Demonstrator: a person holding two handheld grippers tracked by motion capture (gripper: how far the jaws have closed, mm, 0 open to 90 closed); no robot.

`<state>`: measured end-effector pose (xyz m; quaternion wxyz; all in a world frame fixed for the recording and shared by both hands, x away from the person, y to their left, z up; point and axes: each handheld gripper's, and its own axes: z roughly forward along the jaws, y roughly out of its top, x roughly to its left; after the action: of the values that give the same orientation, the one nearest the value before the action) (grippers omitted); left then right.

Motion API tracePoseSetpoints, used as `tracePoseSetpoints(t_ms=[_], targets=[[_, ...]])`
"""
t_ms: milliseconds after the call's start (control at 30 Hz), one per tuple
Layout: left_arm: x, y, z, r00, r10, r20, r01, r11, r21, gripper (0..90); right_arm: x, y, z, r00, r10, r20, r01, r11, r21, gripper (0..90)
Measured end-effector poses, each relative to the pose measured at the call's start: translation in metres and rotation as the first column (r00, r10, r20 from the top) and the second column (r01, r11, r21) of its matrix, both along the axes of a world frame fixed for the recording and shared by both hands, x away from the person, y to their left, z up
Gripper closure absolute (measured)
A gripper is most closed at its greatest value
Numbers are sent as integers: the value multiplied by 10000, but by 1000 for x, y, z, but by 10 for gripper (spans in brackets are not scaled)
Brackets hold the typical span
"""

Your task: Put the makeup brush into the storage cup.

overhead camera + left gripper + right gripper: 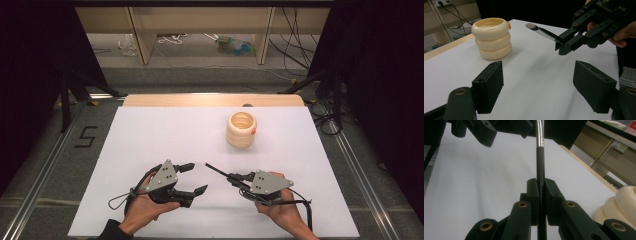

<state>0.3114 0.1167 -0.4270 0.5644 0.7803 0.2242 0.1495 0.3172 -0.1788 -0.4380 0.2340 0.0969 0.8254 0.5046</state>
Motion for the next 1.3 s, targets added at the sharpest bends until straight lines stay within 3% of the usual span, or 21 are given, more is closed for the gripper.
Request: tracePoseSetpoints(t_ms=[300,367,500,667,1300], targets=[[-2,-4,0,9996,-256,120,257,9997,-21,242,-2,6,-4,9984,280,-498,-247,9976,654,839],[-3,-5,0,9998,-190,19,190,9998,-44,242,-2,6,-7,9964,275,-806,-195,9949,994,839],[-4,-6,0,9996,-290,56,290,9996,-50,242,-1,6,-7,9955,313,-895,-205,9926,1199,839],[-5,-8,0,9994,-327,-57,326,9992,-217,242,-2,7,-7,9957,336,-861,-226,9918,1257,839],[-8,-15,-2,9992,-390,-27,390,9990,-238,250,-5,13,-7,9949,563,-837,-453,9908,1277,839]])
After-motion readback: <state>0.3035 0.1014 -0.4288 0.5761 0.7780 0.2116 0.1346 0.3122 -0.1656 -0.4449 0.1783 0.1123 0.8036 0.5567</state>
